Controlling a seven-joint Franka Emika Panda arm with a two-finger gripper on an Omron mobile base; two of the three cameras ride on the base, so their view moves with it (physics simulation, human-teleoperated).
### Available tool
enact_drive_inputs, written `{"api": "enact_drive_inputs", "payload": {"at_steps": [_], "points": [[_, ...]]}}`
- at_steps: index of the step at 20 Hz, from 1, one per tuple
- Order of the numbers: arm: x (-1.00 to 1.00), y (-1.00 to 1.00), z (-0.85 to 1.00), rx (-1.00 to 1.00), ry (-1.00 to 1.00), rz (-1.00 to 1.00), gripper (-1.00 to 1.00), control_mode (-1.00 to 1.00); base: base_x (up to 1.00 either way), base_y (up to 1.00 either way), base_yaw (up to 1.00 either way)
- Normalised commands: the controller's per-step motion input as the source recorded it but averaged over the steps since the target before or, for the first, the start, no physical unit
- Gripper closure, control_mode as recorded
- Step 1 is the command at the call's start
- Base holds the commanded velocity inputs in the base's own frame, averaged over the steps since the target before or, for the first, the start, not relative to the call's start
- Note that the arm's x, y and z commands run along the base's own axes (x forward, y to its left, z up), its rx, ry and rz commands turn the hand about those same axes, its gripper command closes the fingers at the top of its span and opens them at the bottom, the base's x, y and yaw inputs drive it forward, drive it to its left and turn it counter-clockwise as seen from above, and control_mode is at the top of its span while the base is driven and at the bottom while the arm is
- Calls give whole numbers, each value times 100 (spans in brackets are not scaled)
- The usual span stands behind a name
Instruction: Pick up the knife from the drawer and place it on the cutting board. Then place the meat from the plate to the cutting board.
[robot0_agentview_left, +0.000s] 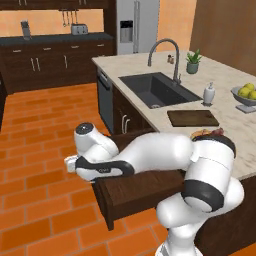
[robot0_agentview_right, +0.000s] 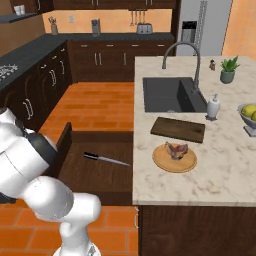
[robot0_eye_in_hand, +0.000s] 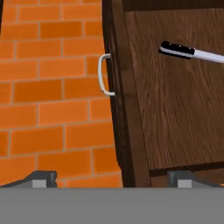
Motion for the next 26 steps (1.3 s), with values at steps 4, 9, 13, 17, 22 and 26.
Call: {"api": "enact_drive_inputs", "payload": {"at_steps": [4, 9, 13, 17, 22, 26], "points": [[-26, -92, 100, 0, 4, -10, -100, -100, 0, 0, 0], [-14, -100, 95, 3, 11, -8, -100, -100, 0, 0, 0], [11, -100, -8, 0, 5, 0, -100, -100, 0, 0, 0], [73, -86, -26, 2, 7, 18, -100, -100, 0, 0, 0], [71, -13, -59, -8, 15, 47, -100, -100, 0, 0, 0], [76, 0, -64, -15, 20, 47, -100, -100, 0, 0, 0]]}}
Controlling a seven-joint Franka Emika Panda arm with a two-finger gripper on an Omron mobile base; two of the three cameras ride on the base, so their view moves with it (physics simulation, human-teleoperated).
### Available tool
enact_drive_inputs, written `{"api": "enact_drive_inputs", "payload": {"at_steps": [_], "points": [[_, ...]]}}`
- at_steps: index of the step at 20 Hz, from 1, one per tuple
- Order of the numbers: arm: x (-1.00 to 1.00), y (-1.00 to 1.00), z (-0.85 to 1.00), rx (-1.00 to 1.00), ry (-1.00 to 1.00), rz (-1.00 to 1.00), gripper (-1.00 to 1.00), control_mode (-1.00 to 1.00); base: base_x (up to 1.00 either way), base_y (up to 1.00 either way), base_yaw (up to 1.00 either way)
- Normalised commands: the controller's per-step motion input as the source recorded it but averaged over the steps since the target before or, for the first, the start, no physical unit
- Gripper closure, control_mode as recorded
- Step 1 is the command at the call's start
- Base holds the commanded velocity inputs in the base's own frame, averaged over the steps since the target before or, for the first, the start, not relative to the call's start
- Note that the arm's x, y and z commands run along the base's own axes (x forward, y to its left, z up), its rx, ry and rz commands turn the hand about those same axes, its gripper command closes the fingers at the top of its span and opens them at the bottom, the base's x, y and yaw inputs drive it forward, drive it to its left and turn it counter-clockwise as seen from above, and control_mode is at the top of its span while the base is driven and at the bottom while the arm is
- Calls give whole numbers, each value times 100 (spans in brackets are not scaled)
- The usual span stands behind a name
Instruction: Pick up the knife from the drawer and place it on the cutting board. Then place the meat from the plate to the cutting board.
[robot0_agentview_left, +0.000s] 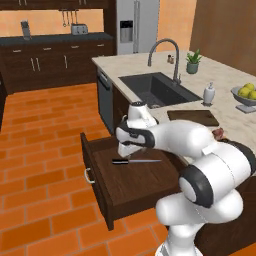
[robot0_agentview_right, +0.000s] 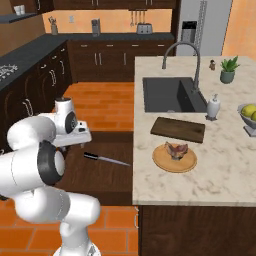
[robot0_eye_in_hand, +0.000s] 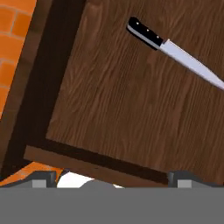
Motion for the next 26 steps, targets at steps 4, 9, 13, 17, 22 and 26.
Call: {"api": "enact_drive_inputs", "payload": {"at_steps": [4, 9, 13, 17, 22, 26], "points": [[34, 2, -42, -7, 12, 30, -100, -100, 0, 0, 0], [51, 0, -31, -3, 7, 2, -100, -100, 0, 0, 0], [56, 1, -56, -8, 4, 5, -100, -100, 0, 0, 0], [26, 1, -77, -14, 0, 9, -100, -100, 0, 0, 0], [40, 0, -54, -4, 0, 10, -100, -100, 0, 0, 0], [67, 0, -29, 0, 0, 5, -100, -100, 0, 0, 0]]}}
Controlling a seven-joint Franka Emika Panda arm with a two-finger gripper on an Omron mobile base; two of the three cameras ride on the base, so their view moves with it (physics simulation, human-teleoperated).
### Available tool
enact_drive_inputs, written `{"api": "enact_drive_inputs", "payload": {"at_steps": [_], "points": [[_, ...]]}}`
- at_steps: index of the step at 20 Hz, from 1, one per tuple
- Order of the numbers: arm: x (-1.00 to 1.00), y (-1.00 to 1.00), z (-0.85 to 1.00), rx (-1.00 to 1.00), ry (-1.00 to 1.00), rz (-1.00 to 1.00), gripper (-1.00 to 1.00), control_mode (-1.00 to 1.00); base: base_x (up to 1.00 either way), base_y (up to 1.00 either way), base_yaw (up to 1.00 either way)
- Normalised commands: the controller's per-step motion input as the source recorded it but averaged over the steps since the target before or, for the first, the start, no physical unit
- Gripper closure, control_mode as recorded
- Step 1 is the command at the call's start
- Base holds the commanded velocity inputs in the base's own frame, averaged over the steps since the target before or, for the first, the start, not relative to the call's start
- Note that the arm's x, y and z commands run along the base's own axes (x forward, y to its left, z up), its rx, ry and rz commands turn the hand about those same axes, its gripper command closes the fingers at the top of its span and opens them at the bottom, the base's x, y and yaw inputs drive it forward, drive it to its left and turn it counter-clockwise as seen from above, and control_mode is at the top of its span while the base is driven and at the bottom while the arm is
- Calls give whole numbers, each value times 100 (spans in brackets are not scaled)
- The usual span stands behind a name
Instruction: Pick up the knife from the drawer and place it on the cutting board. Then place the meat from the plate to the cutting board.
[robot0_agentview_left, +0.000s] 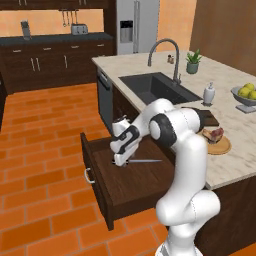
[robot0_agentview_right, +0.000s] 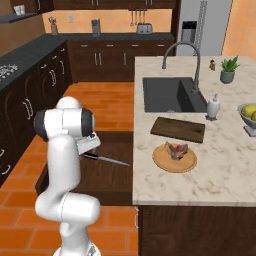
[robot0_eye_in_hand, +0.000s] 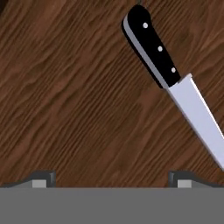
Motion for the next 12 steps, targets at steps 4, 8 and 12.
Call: {"api": "enact_drive_inputs", "payload": {"at_steps": [4, 8, 12], "points": [[62, 0, -19, 0, 7, 0, -100, -100, 0, 0, 0], [46, 0, -36, 0, 3, 0, -100, -100, 0, 0, 0], [28, 3, -66, 0, 4, 4, -100, -100, 0, 0, 0]]}}
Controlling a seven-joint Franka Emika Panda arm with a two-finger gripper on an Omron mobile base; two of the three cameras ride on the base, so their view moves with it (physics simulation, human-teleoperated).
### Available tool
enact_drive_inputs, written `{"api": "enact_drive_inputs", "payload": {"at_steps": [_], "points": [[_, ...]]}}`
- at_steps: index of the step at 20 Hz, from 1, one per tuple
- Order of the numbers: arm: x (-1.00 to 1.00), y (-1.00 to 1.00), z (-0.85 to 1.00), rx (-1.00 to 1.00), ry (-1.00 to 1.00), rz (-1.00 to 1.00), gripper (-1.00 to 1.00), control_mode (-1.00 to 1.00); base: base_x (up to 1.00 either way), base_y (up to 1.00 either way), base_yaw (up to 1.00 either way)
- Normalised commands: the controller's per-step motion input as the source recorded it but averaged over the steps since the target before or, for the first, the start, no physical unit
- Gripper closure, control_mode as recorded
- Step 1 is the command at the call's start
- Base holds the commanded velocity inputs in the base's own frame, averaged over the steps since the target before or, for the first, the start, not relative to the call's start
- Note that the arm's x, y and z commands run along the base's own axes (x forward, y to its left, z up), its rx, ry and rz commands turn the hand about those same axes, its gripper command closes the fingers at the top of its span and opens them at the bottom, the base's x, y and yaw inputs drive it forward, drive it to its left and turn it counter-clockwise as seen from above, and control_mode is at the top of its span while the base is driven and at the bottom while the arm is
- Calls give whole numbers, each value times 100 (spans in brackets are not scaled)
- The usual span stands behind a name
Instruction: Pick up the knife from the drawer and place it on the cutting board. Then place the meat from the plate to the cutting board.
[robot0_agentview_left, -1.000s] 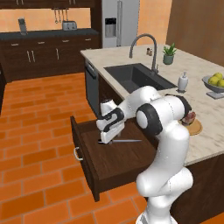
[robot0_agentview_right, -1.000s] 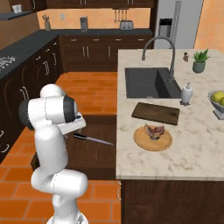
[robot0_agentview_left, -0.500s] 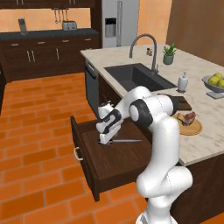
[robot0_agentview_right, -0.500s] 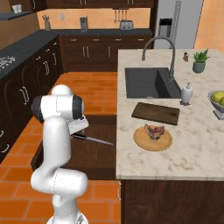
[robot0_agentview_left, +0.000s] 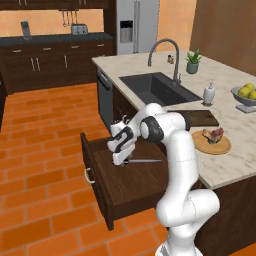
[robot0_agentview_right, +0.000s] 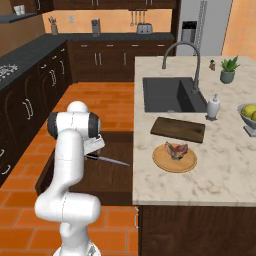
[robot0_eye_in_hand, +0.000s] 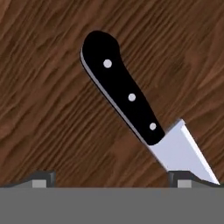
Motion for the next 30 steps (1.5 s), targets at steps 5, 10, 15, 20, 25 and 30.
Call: {"api": "enact_drive_inputs", "payload": {"at_steps": [5, 10, 15, 20, 25, 30], "points": [[33, 2, -34, 0, 0, 3, -100, -100, 0, 0, 0], [36, 0, -29, 0, 0, 4, -100, -100, 0, 0, 0], [25, 0, -42, 0, 0, 7, -100, -100, 0, 0, 0], [16, 0, -30, 0, -1, 5, 100, -100, 0, 0, 0], [-15, -2, -2, 0, -5, 1, 100, -100, 0, 0, 0], [-56, 4, 38, 3, -16, 5, 100, -100, 0, 0, 0]]}}
